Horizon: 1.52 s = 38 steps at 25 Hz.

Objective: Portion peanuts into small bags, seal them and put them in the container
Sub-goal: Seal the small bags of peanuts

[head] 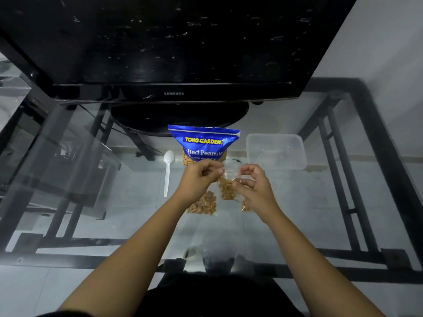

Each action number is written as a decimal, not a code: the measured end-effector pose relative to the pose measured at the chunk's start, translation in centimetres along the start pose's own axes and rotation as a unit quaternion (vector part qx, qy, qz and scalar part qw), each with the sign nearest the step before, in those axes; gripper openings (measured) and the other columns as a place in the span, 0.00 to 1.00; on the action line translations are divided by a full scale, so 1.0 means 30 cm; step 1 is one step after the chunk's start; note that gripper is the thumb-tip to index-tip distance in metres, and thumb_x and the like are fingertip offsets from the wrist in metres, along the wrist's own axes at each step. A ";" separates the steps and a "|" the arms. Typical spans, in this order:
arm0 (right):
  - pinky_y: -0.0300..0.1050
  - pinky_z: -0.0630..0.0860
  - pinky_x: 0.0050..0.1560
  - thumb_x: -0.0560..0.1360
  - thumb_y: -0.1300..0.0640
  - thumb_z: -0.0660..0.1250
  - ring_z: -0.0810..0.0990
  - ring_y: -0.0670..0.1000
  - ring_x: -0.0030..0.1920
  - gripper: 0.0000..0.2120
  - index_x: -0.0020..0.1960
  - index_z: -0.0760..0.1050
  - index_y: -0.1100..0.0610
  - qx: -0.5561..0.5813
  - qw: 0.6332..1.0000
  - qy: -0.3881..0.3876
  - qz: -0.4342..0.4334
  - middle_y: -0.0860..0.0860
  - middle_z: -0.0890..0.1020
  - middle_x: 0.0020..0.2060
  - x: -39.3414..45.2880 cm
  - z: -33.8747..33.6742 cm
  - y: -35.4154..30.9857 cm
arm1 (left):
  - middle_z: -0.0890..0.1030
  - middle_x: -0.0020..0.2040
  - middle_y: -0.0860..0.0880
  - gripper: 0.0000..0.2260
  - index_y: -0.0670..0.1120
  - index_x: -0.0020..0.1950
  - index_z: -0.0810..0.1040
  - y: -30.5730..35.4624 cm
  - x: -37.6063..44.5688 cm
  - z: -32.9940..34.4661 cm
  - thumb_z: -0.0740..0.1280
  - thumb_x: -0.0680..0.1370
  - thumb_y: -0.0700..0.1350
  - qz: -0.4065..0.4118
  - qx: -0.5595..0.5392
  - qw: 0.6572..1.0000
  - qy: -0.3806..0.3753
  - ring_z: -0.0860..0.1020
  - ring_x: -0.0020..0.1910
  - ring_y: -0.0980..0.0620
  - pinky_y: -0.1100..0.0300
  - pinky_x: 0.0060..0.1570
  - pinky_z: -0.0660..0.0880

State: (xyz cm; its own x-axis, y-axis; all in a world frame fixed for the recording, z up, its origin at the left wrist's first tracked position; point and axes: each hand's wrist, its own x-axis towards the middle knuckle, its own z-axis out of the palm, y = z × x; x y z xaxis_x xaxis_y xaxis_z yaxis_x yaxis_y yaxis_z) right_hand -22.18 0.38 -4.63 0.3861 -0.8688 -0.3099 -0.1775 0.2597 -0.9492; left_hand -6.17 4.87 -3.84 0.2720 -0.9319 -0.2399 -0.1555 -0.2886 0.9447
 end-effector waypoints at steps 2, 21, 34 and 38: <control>0.41 0.80 0.44 0.73 0.58 0.68 0.82 0.45 0.43 0.11 0.54 0.72 0.49 0.059 0.998 0.033 0.016 0.49 0.80 0.49 0.005 -0.006 -0.044 | 0.80 0.40 0.45 0.05 0.42 0.50 0.80 0.045 0.013 -0.001 0.67 0.75 0.38 0.010 -0.018 1.000 0.000 0.79 0.40 0.54 0.65 0.44 0.79; 0.46 0.81 0.40 0.76 0.55 0.64 0.80 0.49 0.37 0.05 0.47 0.77 0.56 -0.154 0.975 0.131 -0.086 0.50 0.81 0.42 0.032 -0.009 -0.082 | 0.77 0.34 0.52 0.06 0.43 0.42 0.79 0.093 -0.010 -0.012 0.69 0.74 0.45 0.056 0.159 0.984 0.050 0.74 0.32 0.62 0.75 0.35 0.68; 0.41 0.67 0.48 0.74 0.61 0.64 0.73 0.59 0.55 0.12 0.58 0.71 0.58 -0.384 0.911 0.140 0.062 0.59 0.71 0.58 -0.009 -0.069 0.185 | 0.83 0.44 0.40 0.06 0.38 0.47 0.80 -0.168 -0.077 0.119 0.64 0.74 0.35 -0.120 0.231 0.964 0.046 0.79 0.42 0.47 0.59 0.45 0.76; 0.49 0.71 0.54 0.73 0.60 0.66 0.71 0.59 0.59 0.15 0.59 0.73 0.56 -0.435 0.888 0.130 0.066 0.58 0.73 0.61 0.010 -0.065 0.190 | 0.82 0.44 0.39 0.08 0.38 0.49 0.77 -0.189 -0.074 0.140 0.64 0.77 0.43 -0.098 0.318 0.939 0.084 0.79 0.44 0.41 0.54 0.42 0.74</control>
State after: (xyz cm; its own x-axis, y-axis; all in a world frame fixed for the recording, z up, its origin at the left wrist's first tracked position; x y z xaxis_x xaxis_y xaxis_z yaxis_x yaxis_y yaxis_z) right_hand -24.83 0.77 -10.03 0.1084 -0.9523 -0.2853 -0.8822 0.0401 -0.4692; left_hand -9.87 7.67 -9.61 0.4921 -0.8147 -0.3067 -0.6078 -0.5737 0.5490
